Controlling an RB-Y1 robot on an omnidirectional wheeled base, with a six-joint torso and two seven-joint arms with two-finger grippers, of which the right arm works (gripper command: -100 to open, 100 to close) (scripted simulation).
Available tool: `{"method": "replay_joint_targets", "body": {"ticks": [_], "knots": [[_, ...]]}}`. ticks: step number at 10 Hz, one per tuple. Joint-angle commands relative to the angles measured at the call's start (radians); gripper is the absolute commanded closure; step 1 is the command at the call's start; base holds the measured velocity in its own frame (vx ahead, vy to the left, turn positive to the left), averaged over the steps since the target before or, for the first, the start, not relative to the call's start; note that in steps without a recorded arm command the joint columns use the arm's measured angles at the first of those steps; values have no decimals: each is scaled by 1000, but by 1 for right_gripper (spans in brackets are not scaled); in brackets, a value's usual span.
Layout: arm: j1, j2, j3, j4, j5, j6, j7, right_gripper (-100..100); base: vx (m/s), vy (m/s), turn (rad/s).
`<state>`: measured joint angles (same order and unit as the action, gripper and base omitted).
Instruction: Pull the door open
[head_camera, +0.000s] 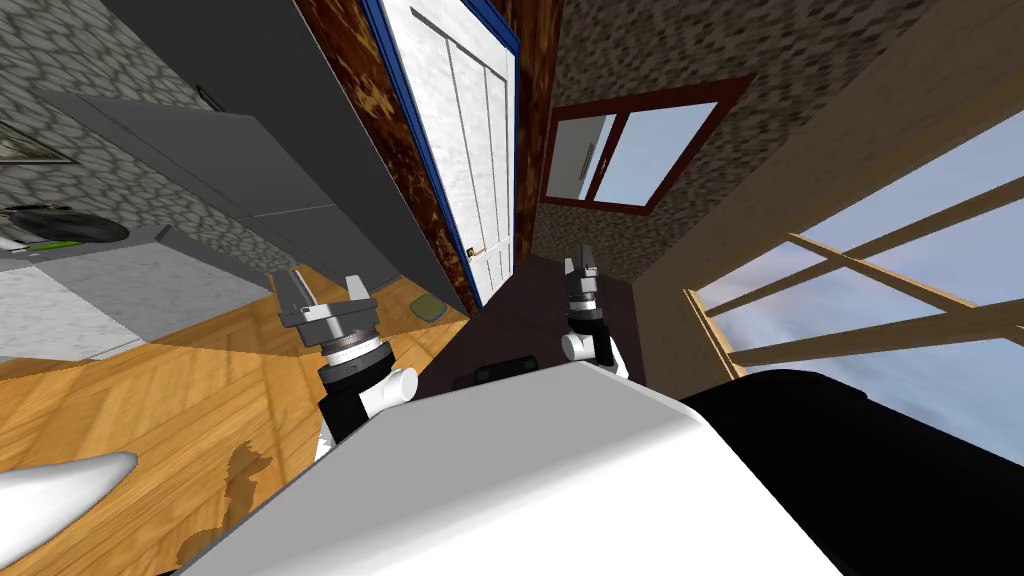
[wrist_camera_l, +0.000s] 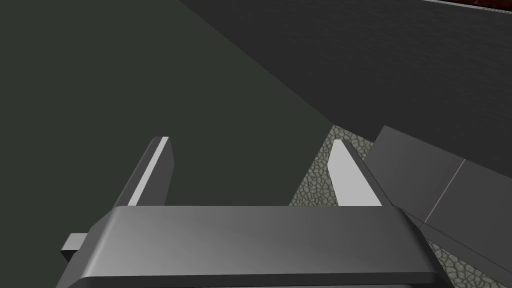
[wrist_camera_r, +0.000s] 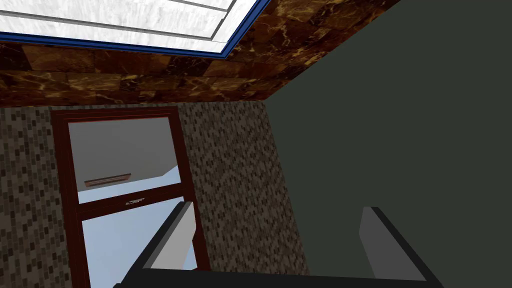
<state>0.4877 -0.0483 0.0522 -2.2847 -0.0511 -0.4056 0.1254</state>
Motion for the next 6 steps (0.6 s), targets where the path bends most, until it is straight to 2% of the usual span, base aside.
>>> {"method": "replay_joint_targets", "body": {"ticks": [1, 6], "knots": [[-9, -6, 2, 28, -2, -8, -6, -100, 95, -61, 118], [-48, -28, 12, 144, -11, -42, -31, -100, 76, -6, 113]]}}
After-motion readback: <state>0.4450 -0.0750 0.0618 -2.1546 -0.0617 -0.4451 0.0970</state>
